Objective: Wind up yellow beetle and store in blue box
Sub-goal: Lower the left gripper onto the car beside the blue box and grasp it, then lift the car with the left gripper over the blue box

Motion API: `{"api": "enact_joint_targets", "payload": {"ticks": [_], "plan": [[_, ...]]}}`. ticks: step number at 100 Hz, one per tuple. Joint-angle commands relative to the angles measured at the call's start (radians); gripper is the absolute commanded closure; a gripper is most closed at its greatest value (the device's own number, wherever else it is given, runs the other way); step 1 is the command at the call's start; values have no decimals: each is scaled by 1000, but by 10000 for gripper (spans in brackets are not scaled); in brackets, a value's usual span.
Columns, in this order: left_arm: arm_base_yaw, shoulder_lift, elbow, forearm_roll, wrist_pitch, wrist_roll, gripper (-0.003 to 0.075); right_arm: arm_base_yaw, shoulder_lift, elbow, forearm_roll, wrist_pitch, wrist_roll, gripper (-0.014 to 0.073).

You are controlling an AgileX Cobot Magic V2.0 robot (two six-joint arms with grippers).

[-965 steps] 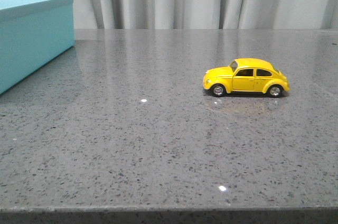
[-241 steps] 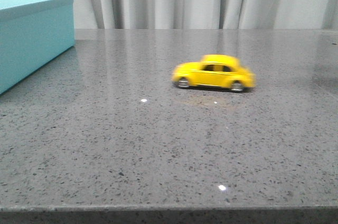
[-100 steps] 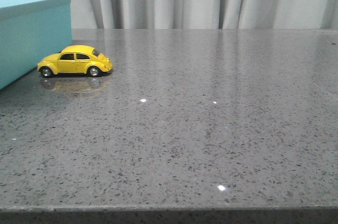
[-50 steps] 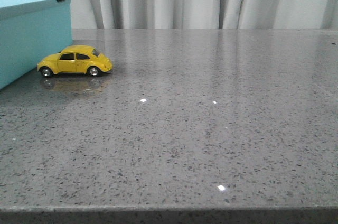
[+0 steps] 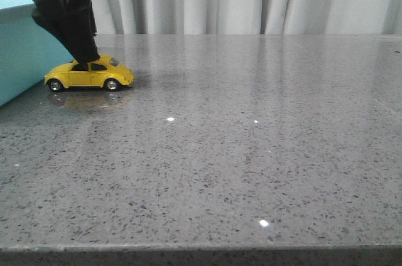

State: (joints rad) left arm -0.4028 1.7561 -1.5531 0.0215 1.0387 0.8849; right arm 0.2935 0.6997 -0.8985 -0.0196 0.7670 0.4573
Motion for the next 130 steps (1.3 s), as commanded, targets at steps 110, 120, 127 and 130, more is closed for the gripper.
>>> {"api": "enact_joint_targets", "payload": {"ticks": [110, 120, 127, 130], "plan": [[0, 43, -35, 30, -79, 0, 562, 1, -4, -23, -4, -84, -11, 128], [0, 42, -42, 28, -76, 0, 595, 1, -4, -23, -4, -84, -11, 128], [-5, 37, -62, 25, -73, -11, 604, 1, -4, -23, -4, -84, -11, 128], [-5, 33, -74, 25, -70, -18, 604, 1, -4, -23, -4, -87, -11, 128]]}}
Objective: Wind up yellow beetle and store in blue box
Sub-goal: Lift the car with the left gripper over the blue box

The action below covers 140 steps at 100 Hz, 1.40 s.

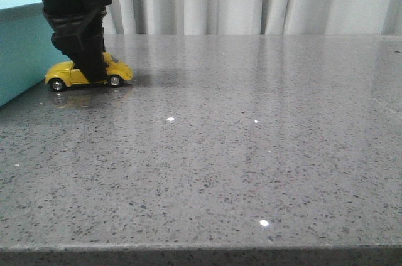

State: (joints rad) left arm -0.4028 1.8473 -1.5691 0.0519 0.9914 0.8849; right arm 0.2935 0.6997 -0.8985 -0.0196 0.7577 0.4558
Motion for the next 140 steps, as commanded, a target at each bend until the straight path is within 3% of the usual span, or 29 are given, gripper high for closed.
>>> {"api": "enact_joint_targets", "payload": {"ticks": [1, 40, 64, 77, 110, 140], "plan": [[-5, -59, -66, -6, -21, -21, 604, 1, -4, -23, -4, -77, -10, 128], [0, -163, -332, 70, -9, -399, 604, 1, -4, -23, -4, -92, -10, 128], [28, -251, -346, 356, 40, -769, 604, 1, -4, -23, -4, -93, -10, 128], [112, -259, -346, 357, 128, -917, 604, 1, -4, -23, -4, -90, -10, 128], [303, -189, -346, 151, 208, -944, 604, 1, -4, -23, -4, -96, -10, 128], [321, -51, -346, 162, 275, -944, 604, 1, -4, -23, -4, -97, -10, 128]]}}
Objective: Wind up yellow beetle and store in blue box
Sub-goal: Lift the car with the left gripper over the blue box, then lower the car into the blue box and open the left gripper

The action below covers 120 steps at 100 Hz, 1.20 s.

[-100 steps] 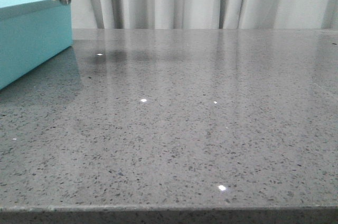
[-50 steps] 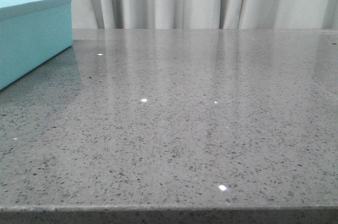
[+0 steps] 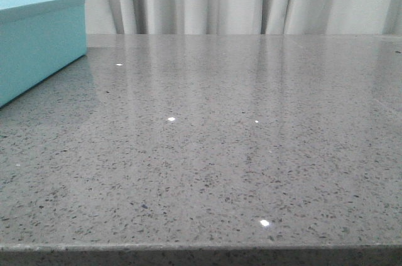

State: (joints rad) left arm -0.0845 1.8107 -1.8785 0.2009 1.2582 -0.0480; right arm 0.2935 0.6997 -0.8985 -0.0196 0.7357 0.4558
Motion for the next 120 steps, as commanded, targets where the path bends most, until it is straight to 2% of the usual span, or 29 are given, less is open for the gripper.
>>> {"api": "enact_joint_targets", "payload": {"ticks": [1, 53, 60, 75, 82, 120], "plan": [[2, -8, -36, 13, 8, -11, 604, 1, -4, -23, -4, -75, -10, 128], [2, 104, -35, 12, -1, -13, 600, 1, -4, -23, -4, -78, -10, 128], [2, 104, -35, 12, -1, -13, 568, 1, -4, -23, -4, -78, -10, 128], [4, 104, -35, 12, -1, -13, 395, 1, -4, -23, -4, -78, -10, 128], [8, 104, -35, 12, -1, -15, 349, 1, -4, -23, -4, -78, -10, 128], [20, 94, -35, 10, 1, -17, 344, 1, -4, -23, -4, -97, -10, 128]]}}
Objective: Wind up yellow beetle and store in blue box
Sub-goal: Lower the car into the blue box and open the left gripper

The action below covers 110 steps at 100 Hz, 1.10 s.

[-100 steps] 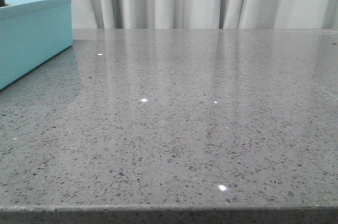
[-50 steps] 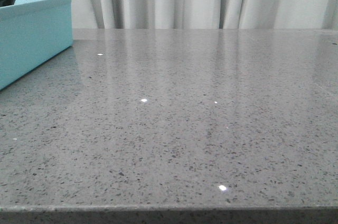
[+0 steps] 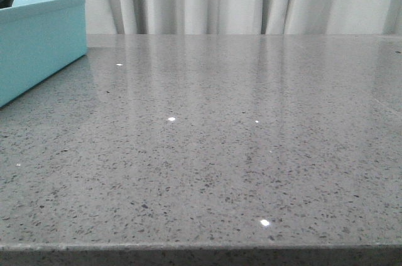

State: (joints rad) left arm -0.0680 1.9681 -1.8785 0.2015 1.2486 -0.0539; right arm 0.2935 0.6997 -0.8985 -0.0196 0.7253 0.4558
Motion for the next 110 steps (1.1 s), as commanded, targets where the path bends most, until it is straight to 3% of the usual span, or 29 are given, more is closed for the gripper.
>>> {"api": "enact_joint_targets", "payload": {"ticks": [1, 39, 46, 63, 72, 90, 110], "plan": [[4, -65, -35, 10, 10, -11, 344, 1, -4, -23, -4, -88, -10, 128], [4, -258, -35, -83, -110, -2, 360, 1, -81, -23, -135, -106, -17, 141], [4, -304, -35, -83, -108, 1, 399, 1, -106, -23, -163, -98, -17, 219], [4, -410, -35, -146, -100, 54, 542, 1, -146, -21, -171, -57, -17, 554], [4, -466, -35, -179, -99, 54, 622, 1, -165, -19, -182, -29, -17, 668], [4, -567, -35, -179, -77, 62, 741, 1, -240, 19, -200, -29, -17, 662], [4, -681, 15, -211, -76, 123, 741, 1, -377, 95, -257, -111, -17, 662]]}}
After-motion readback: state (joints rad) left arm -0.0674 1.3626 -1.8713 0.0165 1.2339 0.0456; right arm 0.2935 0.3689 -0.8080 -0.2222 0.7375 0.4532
